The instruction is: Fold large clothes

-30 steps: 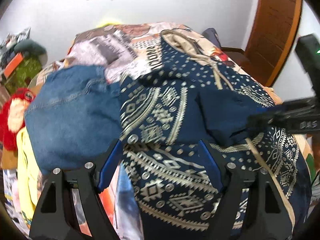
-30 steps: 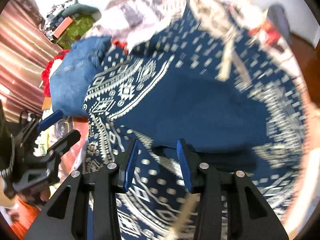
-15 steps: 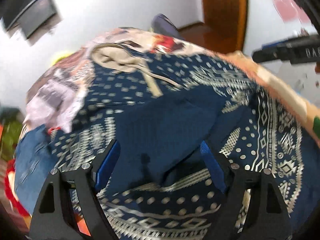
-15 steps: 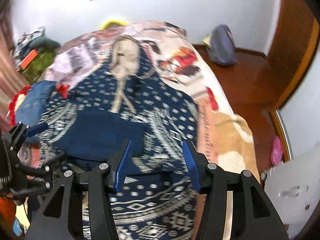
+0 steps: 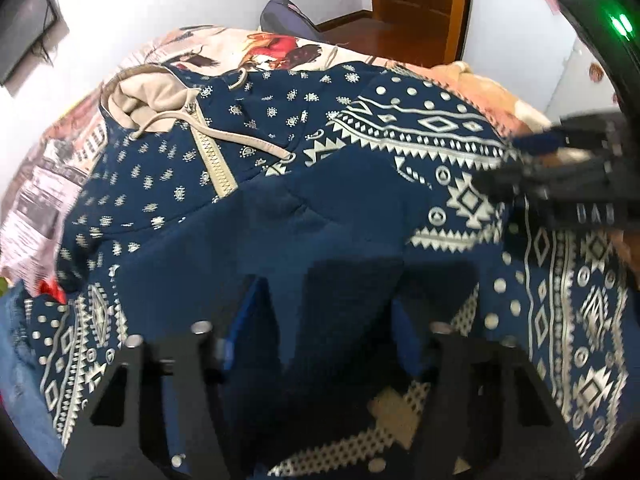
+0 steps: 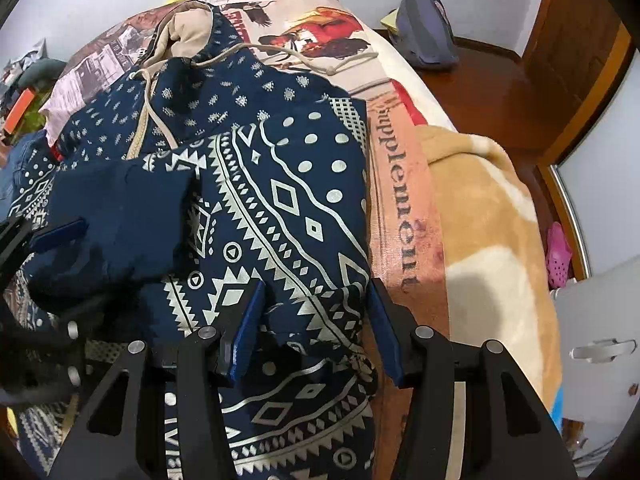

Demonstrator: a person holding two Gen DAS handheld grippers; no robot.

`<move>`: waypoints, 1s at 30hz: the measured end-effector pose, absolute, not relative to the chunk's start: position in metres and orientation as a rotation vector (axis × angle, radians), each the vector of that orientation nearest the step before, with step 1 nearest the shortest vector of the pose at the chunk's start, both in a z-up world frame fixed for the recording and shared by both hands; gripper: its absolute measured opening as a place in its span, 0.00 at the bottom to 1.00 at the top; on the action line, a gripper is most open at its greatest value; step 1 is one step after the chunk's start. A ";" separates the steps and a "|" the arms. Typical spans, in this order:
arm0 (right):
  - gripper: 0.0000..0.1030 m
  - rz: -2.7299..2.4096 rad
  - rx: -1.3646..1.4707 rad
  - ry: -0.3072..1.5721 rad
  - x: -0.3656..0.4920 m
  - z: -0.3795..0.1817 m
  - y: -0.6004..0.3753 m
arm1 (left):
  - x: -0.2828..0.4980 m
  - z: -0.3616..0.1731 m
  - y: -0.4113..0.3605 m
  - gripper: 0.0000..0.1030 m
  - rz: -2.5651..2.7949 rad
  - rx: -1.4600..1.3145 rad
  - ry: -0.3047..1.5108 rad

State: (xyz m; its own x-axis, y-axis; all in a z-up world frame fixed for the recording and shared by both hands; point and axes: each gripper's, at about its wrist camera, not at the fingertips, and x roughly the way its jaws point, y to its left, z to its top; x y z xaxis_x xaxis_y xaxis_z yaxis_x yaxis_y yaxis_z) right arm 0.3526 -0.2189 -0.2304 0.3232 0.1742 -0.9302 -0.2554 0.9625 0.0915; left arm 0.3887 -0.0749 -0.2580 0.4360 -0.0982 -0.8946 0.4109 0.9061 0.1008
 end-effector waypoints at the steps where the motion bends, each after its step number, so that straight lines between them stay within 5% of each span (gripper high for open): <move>1: 0.48 0.282 -0.080 1.204 0.351 -0.230 -0.219 | 0.391 -0.257 -0.074 0.34 -0.312 0.322 1.077; 3: 0.48 0.278 -0.084 1.200 0.349 -0.229 -0.218 | 0.393 -0.254 -0.070 0.11 -0.291 0.311 1.074; 6: 0.49 0.274 -0.100 1.194 0.347 -0.230 -0.217 | 0.393 -0.239 -0.048 0.05 -0.288 0.214 1.045; 16: 0.50 0.249 -0.142 1.186 0.347 -0.233 -0.212 | 0.346 -0.168 0.097 0.04 -0.094 -0.125 0.899; 24: 0.54 0.222 -0.182 1.177 0.346 -0.235 -0.205 | 0.305 -0.198 0.148 0.06 -0.010 -0.236 0.968; 30: 0.54 0.219 -0.189 1.180 0.345 -0.236 -0.204 | 0.286 -0.215 0.155 0.19 0.031 -0.258 1.017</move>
